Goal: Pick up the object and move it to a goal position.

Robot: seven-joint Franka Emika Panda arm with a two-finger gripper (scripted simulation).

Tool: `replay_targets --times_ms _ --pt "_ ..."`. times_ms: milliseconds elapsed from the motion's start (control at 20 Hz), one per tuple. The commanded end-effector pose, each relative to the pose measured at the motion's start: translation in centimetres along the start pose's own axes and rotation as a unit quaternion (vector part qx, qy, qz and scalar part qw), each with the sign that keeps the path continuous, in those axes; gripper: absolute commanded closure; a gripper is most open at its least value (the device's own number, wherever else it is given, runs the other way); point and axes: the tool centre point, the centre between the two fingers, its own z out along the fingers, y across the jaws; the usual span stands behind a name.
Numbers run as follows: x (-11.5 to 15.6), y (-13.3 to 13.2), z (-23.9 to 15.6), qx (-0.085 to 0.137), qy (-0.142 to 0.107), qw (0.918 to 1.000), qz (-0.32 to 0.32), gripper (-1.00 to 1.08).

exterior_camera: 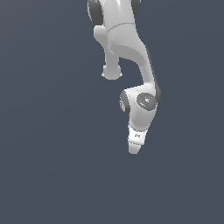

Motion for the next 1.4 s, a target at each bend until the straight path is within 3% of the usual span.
replay_targets --times_ms 0,650,1350 --pt "-0.2 0.2 -0.5 -0.003 0.002 1.0000 -0.005 1.08" --pt "-2.7 2.2 -6.4 -0.037 0.032 0.9961 -0.073 1.08" --pt "-6.4 5.1 -15.0 -0.086 0.076 0.9784 -0.172 1.08"
